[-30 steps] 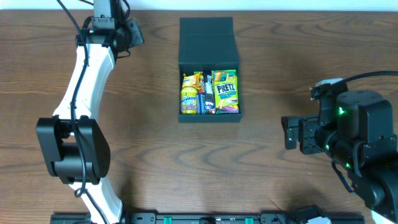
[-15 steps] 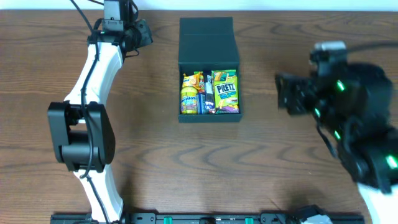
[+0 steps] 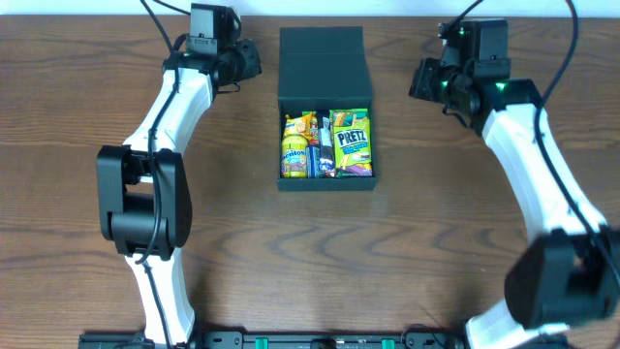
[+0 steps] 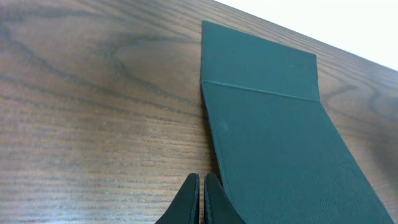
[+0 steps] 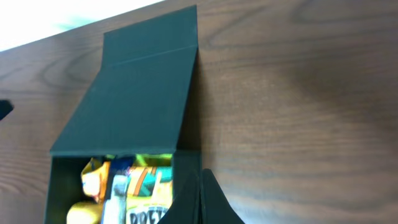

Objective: Pack container
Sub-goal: 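Bring the right gripper to the box lid's right edge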

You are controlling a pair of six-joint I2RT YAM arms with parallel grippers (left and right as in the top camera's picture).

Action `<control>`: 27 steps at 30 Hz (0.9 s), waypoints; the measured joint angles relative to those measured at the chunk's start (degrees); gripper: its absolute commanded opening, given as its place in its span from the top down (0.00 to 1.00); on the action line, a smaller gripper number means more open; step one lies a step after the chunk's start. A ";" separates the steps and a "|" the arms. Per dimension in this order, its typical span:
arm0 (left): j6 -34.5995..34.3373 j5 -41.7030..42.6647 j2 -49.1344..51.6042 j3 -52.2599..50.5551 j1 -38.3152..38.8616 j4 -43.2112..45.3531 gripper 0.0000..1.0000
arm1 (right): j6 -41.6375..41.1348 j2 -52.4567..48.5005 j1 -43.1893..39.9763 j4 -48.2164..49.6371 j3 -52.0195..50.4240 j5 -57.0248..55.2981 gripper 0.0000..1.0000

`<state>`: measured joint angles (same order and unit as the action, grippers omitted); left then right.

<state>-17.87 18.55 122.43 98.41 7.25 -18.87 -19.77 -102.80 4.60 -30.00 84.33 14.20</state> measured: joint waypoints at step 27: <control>-5.46 11.54 22.01 21.84 -0.61 -7.23 0.95 | -18.25 -39.08 -3.98 17.81 20.02 29.62 0.99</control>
<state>-23.33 30.09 144.44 120.25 6.63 -26.11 -38.02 -141.88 0.62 -12.19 104.36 43.81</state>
